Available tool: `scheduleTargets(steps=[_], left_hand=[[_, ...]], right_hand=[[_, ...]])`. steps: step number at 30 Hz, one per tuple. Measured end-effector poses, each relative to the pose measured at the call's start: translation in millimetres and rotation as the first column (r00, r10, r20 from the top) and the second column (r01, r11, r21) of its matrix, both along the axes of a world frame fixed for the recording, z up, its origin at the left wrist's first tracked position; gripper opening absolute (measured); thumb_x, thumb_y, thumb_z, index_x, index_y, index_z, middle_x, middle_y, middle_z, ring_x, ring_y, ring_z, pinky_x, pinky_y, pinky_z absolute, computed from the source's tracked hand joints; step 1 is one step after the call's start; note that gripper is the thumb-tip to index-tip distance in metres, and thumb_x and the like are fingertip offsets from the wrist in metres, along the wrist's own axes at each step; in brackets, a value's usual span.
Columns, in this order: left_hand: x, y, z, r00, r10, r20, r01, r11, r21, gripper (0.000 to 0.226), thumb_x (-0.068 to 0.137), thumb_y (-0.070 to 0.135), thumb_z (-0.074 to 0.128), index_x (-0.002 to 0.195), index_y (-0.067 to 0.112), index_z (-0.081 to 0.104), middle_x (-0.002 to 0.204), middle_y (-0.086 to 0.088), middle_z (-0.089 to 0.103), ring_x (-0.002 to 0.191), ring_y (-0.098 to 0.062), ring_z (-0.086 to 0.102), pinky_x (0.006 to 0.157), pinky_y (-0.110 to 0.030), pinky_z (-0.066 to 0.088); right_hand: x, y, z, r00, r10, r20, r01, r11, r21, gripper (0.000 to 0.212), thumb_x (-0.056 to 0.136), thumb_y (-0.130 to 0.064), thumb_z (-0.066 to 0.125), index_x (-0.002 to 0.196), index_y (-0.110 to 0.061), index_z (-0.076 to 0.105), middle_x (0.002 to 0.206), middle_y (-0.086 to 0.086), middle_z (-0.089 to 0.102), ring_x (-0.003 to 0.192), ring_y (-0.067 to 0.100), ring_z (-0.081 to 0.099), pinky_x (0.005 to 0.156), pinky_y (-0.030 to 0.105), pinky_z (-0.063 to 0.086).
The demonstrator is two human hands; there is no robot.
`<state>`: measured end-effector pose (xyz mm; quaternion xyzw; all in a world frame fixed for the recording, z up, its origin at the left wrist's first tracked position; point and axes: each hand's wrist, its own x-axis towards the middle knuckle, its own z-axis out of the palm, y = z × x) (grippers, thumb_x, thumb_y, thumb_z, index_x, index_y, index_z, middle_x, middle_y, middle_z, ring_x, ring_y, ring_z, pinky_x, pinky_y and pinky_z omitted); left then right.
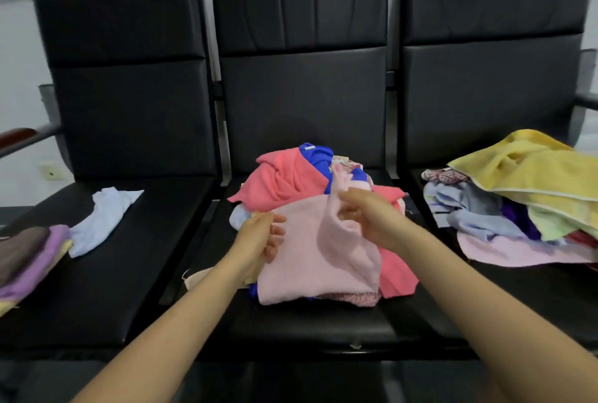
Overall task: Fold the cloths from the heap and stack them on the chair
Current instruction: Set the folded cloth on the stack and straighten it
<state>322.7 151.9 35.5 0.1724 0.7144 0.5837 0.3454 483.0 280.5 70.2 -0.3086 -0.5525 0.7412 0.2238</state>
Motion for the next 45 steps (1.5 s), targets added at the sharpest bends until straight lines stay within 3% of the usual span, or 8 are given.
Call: scheduleTargets(steps=[4, 9, 12, 15, 25, 34, 41, 45], left_hand=[[13.8, 11.4, 8.2, 0.990, -0.121, 0.077, 0.131, 0.981, -0.141, 0.047, 0.105, 0.038, 0.028, 0.102, 0.007, 0.063, 0.083, -0.008, 0.064, 0.064, -0.017, 0.057, 0.056, -0.024, 0.047], [8.6, 27.1, 15.0, 0.954, -0.265, 0.141, 0.282, 0.953, -0.114, 0.038, 0.101, 0.042, 0.041, 0.083, 0.015, 0.061, 0.061, 0.000, 0.065, 0.053, -0.013, 0.063, 0.098, -0.034, 0.047], [17.3, 38.9, -3.8, 0.974, -0.187, -0.131, 0.186, 0.982, -0.014, 0.020, 0.095, 0.042, 0.057, 0.090, 0.024, 0.064, 0.086, 0.003, 0.067, 0.090, -0.022, 0.067, 0.087, -0.034, 0.051], [27.2, 46.4, -2.1, 0.946, -0.168, -0.278, 0.172, 0.985, -0.009, 0.016, 0.094, 0.034, 0.059, 0.091, 0.020, 0.065, 0.085, 0.006, 0.064, 0.085, -0.016, 0.060, 0.068, -0.025, 0.044], [18.8, 23.3, 28.5, 0.970, -0.033, -0.239, 0.052, 0.996, 0.072, 0.033, 0.099, 0.027, 0.047, 0.128, 0.014, 0.057, 0.113, -0.003, 0.061, 0.103, -0.024, 0.057, 0.092, -0.033, 0.045], [-5.5, -21.7, -18.8, 0.938, -0.133, -0.321, 0.037, 0.957, -0.287, 0.040, 0.097, 0.025, 0.042, 0.134, 0.014, 0.049, 0.118, -0.016, 0.059, 0.103, -0.030, 0.059, 0.090, -0.039, 0.049], [-13.8, -28.6, -14.5, 0.988, -0.116, -0.097, 0.089, 0.964, -0.251, 0.025, 0.093, 0.037, 0.056, 0.108, 0.018, 0.055, 0.108, -0.007, 0.062, 0.094, -0.023, 0.062, 0.075, -0.033, 0.052], [-13.9, -28.6, -14.0, 0.986, -0.130, 0.107, 0.146, 0.976, -0.159, 0.040, 0.088, 0.041, 0.067, 0.117, 0.015, 0.059, 0.104, -0.006, 0.068, 0.090, -0.020, 0.065, 0.068, -0.030, 0.051]], right_hand=[[-20.2, -6.0, -8.9, 0.985, 0.147, 0.094, -0.149, 0.989, 0.014, 0.014, 0.097, -0.020, 0.054, 0.104, -0.008, 0.060, 0.076, 0.005, 0.064, 0.055, 0.013, 0.064, 0.051, 0.020, 0.045], [-11.6, 12.5, -10.5, 0.970, -0.214, 0.116, 0.162, 0.923, 0.349, 0.014, 0.092, -0.012, 0.058, 0.084, -0.012, 0.069, 0.062, -0.002, 0.059, 0.040, 0.002, 0.049, 0.047, 0.017, 0.039], [0.0, 27.3, -21.7, 0.911, -0.392, 0.125, 0.261, 0.785, 0.562, 0.006, 0.089, -0.014, 0.061, 0.087, -0.018, 0.063, 0.064, -0.003, 0.055, 0.046, 0.002, 0.049, 0.048, 0.017, 0.040], [13.4, 34.6, -34.1, 0.879, -0.378, 0.291, 0.150, 0.798, 0.583, 0.017, 0.086, -0.022, 0.067, 0.099, -0.019, 0.057, 0.075, -0.004, 0.054, 0.065, 0.011, 0.051, 0.060, 0.026, 0.039], [0.3, 11.5, -24.1, 0.978, -0.137, 0.156, 0.034, 0.847, 0.531, 0.018, 0.084, -0.033, 0.073, 0.090, -0.019, 0.062, 0.075, -0.008, 0.058, 0.065, 0.009, 0.053, 0.057, 0.021, 0.041], [-24.0, -6.6, -37.8, 0.859, -0.330, 0.391, -0.182, 0.516, 0.837, 0.063, 0.074, -0.046, 0.077, 0.126, -0.019, 0.053, 0.110, 0.000, 0.042, 0.112, 0.023, 0.047, 0.088, 0.031, 0.040], [-12.1, -11.1, -31.9, 0.867, -0.181, 0.464, -0.068, 0.880, 0.471, 0.051, 0.075, -0.040, 0.079, 0.106, -0.011, 0.051, 0.099, -0.001, 0.060, 0.083, 0.014, 0.059, 0.066, 0.027, 0.045], [-5.7, -12.5, -37.5, 0.945, 0.111, 0.307, -0.134, 0.989, 0.057, 0.043, 0.078, -0.028, 0.078, 0.114, -0.008, 0.069, 0.105, 0.006, 0.074, 0.100, 0.023, 0.070, 0.096, 0.041, 0.053]])
